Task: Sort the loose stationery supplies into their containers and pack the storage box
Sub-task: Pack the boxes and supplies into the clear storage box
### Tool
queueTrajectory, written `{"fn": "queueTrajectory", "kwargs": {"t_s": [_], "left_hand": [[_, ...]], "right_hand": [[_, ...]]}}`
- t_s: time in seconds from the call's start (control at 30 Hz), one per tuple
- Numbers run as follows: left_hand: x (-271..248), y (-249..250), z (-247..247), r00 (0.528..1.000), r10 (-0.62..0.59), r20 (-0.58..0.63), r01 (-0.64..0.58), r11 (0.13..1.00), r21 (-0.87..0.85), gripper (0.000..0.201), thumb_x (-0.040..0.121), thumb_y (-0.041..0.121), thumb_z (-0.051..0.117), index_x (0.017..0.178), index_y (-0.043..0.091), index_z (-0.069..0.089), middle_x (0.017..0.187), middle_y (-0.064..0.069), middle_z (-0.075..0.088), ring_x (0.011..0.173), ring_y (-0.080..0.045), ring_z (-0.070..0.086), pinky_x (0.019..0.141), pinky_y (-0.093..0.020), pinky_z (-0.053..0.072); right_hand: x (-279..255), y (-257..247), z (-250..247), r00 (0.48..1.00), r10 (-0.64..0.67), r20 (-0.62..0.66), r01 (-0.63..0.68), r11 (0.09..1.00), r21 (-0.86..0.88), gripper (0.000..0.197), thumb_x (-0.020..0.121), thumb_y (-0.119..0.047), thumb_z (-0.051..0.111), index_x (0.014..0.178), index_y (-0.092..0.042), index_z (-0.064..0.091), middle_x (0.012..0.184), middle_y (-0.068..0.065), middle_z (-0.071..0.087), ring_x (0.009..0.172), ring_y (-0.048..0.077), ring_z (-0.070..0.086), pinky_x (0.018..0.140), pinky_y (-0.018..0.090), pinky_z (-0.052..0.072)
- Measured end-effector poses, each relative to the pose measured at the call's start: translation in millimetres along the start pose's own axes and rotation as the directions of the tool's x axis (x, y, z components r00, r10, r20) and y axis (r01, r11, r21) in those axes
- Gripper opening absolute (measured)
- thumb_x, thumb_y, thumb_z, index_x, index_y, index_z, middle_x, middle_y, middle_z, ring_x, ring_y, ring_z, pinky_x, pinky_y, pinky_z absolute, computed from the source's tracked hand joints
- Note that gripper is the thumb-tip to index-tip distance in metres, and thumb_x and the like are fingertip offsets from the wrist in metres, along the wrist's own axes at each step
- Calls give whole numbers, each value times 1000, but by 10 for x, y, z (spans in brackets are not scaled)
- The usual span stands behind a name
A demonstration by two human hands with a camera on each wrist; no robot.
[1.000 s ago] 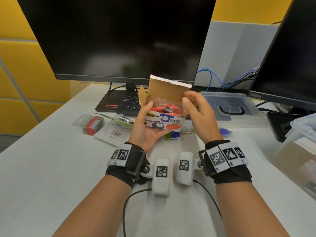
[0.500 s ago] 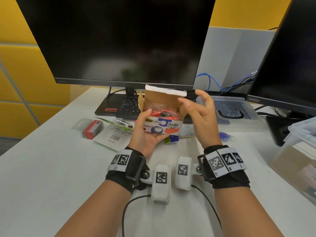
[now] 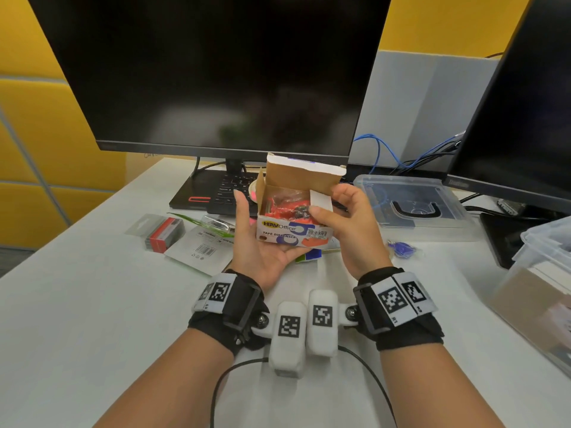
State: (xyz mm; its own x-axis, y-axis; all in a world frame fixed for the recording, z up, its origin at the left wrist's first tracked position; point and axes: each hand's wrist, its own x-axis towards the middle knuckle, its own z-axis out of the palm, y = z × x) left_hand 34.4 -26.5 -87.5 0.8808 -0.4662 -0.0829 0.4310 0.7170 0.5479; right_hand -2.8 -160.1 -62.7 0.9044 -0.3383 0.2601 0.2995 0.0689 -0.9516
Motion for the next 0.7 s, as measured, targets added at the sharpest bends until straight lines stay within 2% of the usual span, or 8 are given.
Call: {"fn": "queueTrajectory", "kwargs": {"t_s": [0.1, 0.17, 0.3, 0.4, 0.5, 0.57, 0.63, 0.7], "left_hand": [[-9, -11, 4, 1000, -1, 2, 1, 999, 37, 78, 80, 75, 38, 121, 11, 59, 116, -21, 65, 108, -39, 62, 94, -60, 45], [-14, -6, 4, 1000, -8, 0, 8, 999, 37, 78, 80, 74, 39, 119, 10, 60, 117, -22, 64, 109, -39, 61, 94, -60, 45], [-10, -2, -2, 1000, -8, 19, 7, 999, 40, 77, 80, 75, 38, 119, 12, 60, 116, -21, 65, 108, -39, 61, 95, -59, 44], [-12, 1, 6, 1000, -6, 25, 4, 997, 76, 74, 82, 73, 38, 123, 14, 58, 117, -19, 65, 108, -38, 62, 91, -58, 47], [-25, -5, 22, 1000, -10, 26, 7, 993, 119, 66, 81, 63, 47, 126, 14, 57, 117, -17, 65, 107, -38, 62, 87, -57, 50], [-32, -5, 25, 999, -11, 31, 7, 991, 133, 59, 83, 53, 51, 125, 13, 58, 116, -18, 66, 106, -37, 63, 86, -57, 50], [-31, 2, 25, 999, -10, 32, 5, 990, 142, 45, 88, 43, 49, 119, 12, 61, 113, -18, 67, 100, -35, 66, 83, -56, 52], [-27, 4, 21, 999, -23, 24, 19, 990, 140, 40, 89, 36, 48, 118, 10, 61, 113, -19, 67, 95, -35, 67, 77, -55, 54]], "right_hand": [[-8, 2, -17, 1000, -18, 22, 19, 999, -37, 41, 80, 0, 67, 111, -15, 47, 113, 3, 56, 92, 4, 61, 69, 23, 55], [-10, 1, -25, 998, -26, 50, 28, 998, -54, 39, 81, 1, 66, 112, -17, 50, 112, 1, 57, 89, 0, 61, 66, 19, 53], [0, 13, -22, 999, 16, 37, -16, 1000, 10, 34, 90, -8, 57, 120, -25, 53, 120, 0, 54, 101, 13, 59, 65, 17, 52], [13, 19, -32, 1000, 26, 10, -26, 999, 28, 36, 91, -5, 55, 120, -26, 53, 113, -1, 56, 103, 18, 60, 65, 23, 55], [10, 2, -29, 1000, 25, 10, -26, 999, 32, 50, 87, 5, 56, 125, -27, 50, 112, -1, 55, 101, 17, 61, 70, 31, 58], [14, 5, -32, 999, 31, 8, -31, 998, 52, 57, 86, 9, 56, 132, -25, 48, 115, 0, 54, 101, 18, 62, 69, 31, 59], [17, 6, -31, 999, 40, 10, -40, 998, 53, 61, 85, 10, 56, 135, -23, 46, 122, 4, 54, 104, 23, 62, 68, 30, 59], [19, 13, -35, 999, 43, 21, -44, 998, 37, 63, 85, 10, 56, 137, -23, 43, 129, 8, 52, 106, 26, 62, 67, 29, 58]]}}
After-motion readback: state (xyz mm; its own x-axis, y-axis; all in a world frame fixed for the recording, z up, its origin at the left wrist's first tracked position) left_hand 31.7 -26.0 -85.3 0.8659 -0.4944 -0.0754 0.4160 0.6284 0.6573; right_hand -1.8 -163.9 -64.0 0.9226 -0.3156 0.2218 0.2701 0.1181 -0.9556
